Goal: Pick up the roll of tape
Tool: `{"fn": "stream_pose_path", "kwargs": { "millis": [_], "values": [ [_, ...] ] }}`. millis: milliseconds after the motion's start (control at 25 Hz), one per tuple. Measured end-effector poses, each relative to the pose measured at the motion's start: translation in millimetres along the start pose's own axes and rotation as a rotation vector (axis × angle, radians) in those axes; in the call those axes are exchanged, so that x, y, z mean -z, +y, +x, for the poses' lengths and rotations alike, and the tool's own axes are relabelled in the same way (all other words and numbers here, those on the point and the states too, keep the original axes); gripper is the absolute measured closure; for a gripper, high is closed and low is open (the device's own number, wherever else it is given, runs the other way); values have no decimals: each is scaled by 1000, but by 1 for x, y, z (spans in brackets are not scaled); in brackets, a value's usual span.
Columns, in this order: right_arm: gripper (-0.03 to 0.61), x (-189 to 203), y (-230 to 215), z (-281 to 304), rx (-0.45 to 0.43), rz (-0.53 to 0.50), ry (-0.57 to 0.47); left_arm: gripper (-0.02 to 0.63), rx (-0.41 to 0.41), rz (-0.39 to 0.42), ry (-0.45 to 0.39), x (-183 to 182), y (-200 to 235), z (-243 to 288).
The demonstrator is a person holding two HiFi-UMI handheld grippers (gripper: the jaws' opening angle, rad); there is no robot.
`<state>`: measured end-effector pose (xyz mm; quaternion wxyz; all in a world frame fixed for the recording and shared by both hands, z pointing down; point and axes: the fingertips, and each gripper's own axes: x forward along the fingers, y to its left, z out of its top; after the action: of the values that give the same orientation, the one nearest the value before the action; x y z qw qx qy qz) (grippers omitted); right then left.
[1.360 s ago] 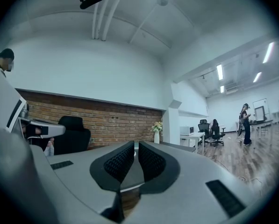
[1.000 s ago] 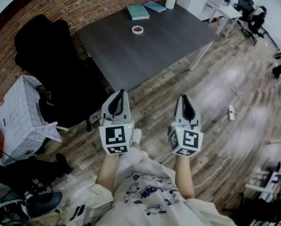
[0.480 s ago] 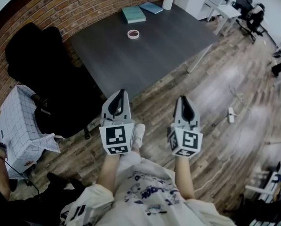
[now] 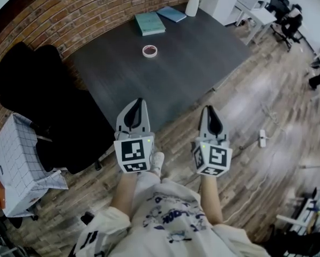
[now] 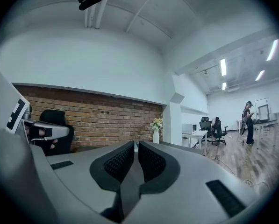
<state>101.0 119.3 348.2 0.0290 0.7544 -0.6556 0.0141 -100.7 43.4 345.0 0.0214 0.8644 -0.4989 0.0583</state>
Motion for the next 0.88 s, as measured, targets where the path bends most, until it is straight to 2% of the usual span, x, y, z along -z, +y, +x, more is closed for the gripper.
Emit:
{"fn": "stream_pose_path", "kwargs": {
  "millis": [360,880],
  "values": [
    [549,-9,0,89,-18,-28,-3,611,3,-15,5,-7,23,87],
    [549,13,-21,179,-61,2,48,611,-61,-22,80,15,43,163]
  ]
}}
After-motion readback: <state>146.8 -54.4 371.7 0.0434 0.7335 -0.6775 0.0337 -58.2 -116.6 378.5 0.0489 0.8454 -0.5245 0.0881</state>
